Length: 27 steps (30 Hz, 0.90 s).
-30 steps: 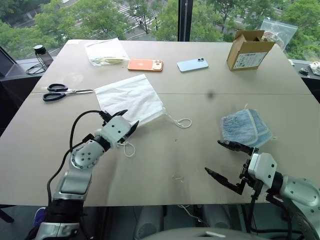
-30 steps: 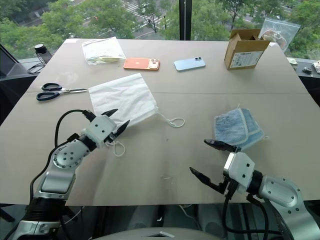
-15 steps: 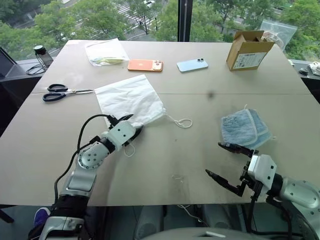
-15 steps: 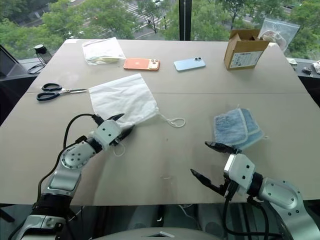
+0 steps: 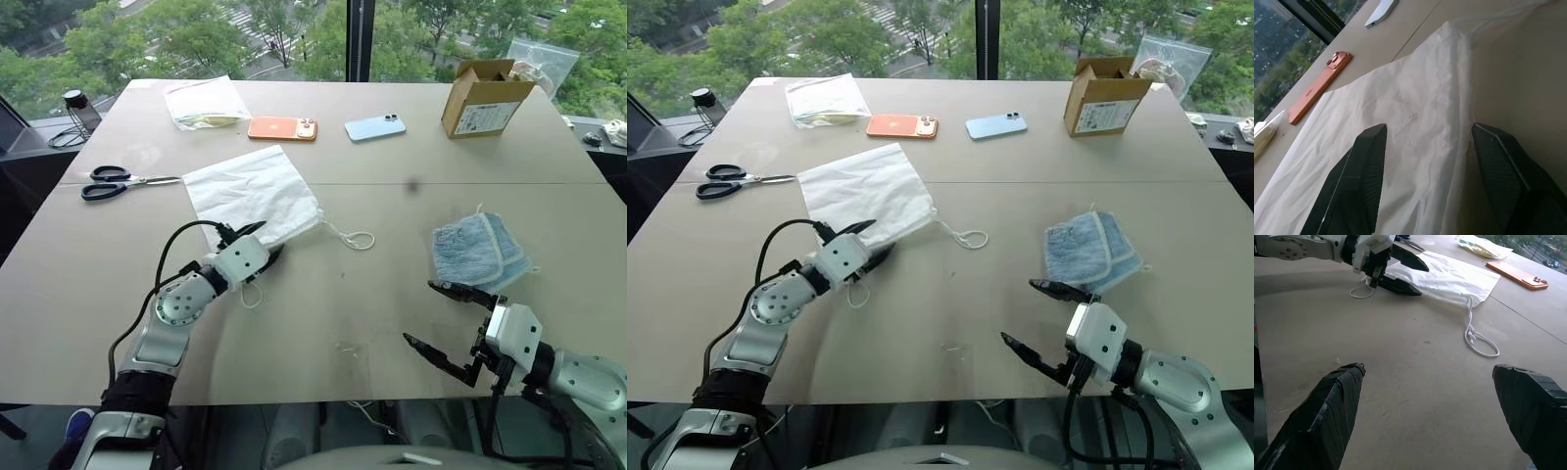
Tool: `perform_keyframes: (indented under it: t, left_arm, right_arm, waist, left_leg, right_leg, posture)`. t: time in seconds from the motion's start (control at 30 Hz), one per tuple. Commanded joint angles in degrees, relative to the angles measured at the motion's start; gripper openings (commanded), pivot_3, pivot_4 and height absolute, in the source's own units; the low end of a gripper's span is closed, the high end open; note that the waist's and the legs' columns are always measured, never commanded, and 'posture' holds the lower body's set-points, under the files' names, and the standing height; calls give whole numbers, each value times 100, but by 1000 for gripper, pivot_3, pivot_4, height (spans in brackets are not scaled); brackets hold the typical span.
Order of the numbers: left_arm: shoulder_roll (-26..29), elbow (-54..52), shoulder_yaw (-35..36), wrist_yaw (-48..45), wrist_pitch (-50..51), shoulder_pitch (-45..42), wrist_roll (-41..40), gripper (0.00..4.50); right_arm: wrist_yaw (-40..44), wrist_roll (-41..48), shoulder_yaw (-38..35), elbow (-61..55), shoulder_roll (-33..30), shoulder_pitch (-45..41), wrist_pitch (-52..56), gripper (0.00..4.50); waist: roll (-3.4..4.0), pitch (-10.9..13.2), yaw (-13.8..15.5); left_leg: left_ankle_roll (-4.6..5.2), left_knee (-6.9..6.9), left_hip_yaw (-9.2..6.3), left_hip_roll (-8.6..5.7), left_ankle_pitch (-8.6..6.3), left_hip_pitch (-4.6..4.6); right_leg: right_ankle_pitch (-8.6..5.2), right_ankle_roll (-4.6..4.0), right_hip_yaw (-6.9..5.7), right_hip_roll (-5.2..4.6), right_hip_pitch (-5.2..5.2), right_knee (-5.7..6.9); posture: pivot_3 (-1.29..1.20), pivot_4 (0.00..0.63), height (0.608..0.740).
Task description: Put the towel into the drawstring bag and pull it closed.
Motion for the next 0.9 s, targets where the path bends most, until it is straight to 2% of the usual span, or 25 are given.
perform_keyframes:
  t: [0.03, 0.5, 0.9]
  left_arm:
    - [105, -47, 116, 102, -72, -37, 23, 2828]
    - [-57, 65, 63, 623, 357, -264, 366, 2828]
    - [-15, -44, 70, 246, 157, -268, 7, 2828]
  right_arm:
    - [-8, 28, -57, -225, -16, 4, -81, 4500]
    - [14, 71, -83, -227, -47, -9, -38, 4500]
    - [-47, 11, 4, -223, 2, -49, -38, 4500]
  waist:
    - [0, 0, 2]
    - [-1, -1, 2]
    - [-1, -1, 1]
  left_leg:
    - [0, 0, -2, 0, 0, 0]
    - [0, 0, -3, -2, 0, 2]
    - [0, 0, -2, -2, 0, 2]
  right_leg:
    - [0, 0, -1, 0, 0, 0]
    - [0, 0, -2, 1, 1, 2]
    - [1, 0, -2, 1, 1, 2]
  posture:
    - [0, 150, 740]
    - [0, 150, 740]
    - [0, 150, 740]
